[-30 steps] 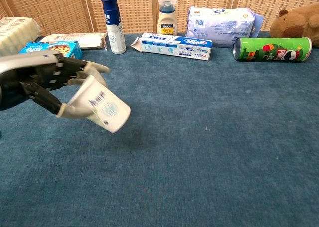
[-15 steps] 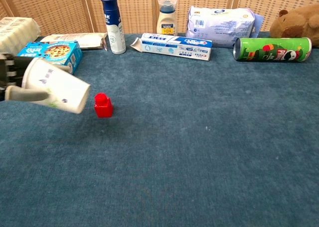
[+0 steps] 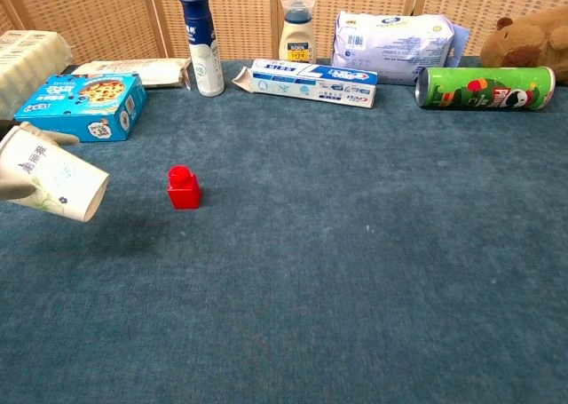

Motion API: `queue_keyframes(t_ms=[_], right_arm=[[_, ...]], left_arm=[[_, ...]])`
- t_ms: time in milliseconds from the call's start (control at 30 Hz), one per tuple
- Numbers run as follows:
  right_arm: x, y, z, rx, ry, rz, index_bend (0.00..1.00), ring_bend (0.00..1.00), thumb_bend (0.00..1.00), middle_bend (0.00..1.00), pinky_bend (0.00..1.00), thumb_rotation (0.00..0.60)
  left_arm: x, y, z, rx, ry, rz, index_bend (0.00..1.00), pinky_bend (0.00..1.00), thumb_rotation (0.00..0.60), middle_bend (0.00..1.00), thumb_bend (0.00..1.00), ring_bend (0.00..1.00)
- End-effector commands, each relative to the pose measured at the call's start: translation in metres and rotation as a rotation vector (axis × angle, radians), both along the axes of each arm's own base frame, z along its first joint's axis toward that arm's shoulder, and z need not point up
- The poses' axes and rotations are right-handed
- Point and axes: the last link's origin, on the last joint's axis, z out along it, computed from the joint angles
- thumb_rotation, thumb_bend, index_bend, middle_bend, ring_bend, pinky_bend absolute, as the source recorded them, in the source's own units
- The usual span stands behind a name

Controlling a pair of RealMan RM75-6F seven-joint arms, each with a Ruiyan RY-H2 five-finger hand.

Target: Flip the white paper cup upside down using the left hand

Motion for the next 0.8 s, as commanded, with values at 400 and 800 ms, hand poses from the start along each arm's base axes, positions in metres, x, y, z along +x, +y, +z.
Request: queue_keyframes(t_ms=[400,800], right_arm=[[-0.002,0.000,0.002,-0.010,-0.020,-0.002,0.41,0.31,0.25,0.33,0.37,0.600],[0.001,0.000,0.003,-0.018,-0.027,0.013,0.41,0.31,0.25,0.33,0.37,0.600]], left_arm=[[-0.011,-0.005,0.007,0.007,0.264,-0.119,0.15,0.00,0.568,0.00,0.18,0.00],[0.009,-0.015,0.035,0.122,0.362,-0.209,0.12,0.00,0.563,0.00,0.18,0.00]])
